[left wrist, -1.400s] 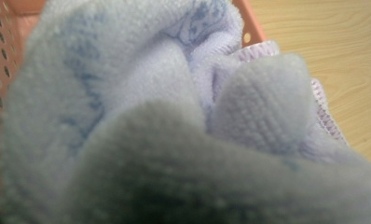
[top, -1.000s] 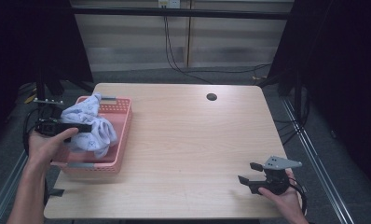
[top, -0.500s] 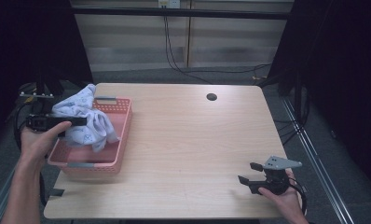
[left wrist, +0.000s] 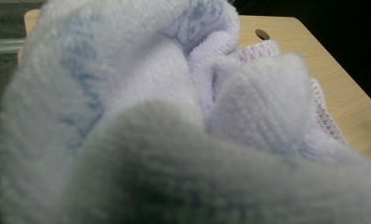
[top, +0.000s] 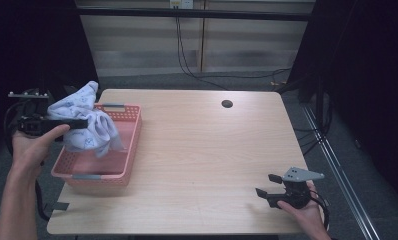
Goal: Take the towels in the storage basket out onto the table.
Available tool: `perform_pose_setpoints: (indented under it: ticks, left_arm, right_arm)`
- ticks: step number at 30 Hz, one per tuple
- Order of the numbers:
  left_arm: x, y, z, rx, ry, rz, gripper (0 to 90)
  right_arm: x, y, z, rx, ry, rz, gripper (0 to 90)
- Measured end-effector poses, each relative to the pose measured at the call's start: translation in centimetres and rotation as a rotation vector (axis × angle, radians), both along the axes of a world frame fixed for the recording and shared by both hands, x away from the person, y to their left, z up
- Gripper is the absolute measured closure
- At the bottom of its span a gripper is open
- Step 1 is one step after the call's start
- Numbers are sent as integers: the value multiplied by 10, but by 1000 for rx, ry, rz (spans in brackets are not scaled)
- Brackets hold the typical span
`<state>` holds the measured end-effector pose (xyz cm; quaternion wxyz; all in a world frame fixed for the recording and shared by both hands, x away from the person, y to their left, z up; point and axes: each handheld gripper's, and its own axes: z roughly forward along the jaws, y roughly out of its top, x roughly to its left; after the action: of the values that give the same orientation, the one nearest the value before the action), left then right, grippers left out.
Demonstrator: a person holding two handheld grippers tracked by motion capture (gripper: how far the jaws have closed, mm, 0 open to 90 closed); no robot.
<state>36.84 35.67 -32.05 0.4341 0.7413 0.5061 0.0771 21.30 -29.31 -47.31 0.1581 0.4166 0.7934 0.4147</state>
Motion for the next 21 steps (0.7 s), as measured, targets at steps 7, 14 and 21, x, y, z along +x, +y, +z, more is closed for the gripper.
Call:
perform_pose_setpoints:
  ticks: [7, 14, 21]
  left_arm:
    - [-2, 1, 12, -1, -4, 10, 525]
    - [-3, 3, 24, -14, -12, 3, 524]
    - [-2, 3, 44, -3, -5, -7, 524]
  right_arm:
    - [0, 0, 0, 1, -1, -1, 268]
    - [0, 0, 0, 0, -2, -1, 268]
    - [0, 0, 0, 0, 0, -1, 268]
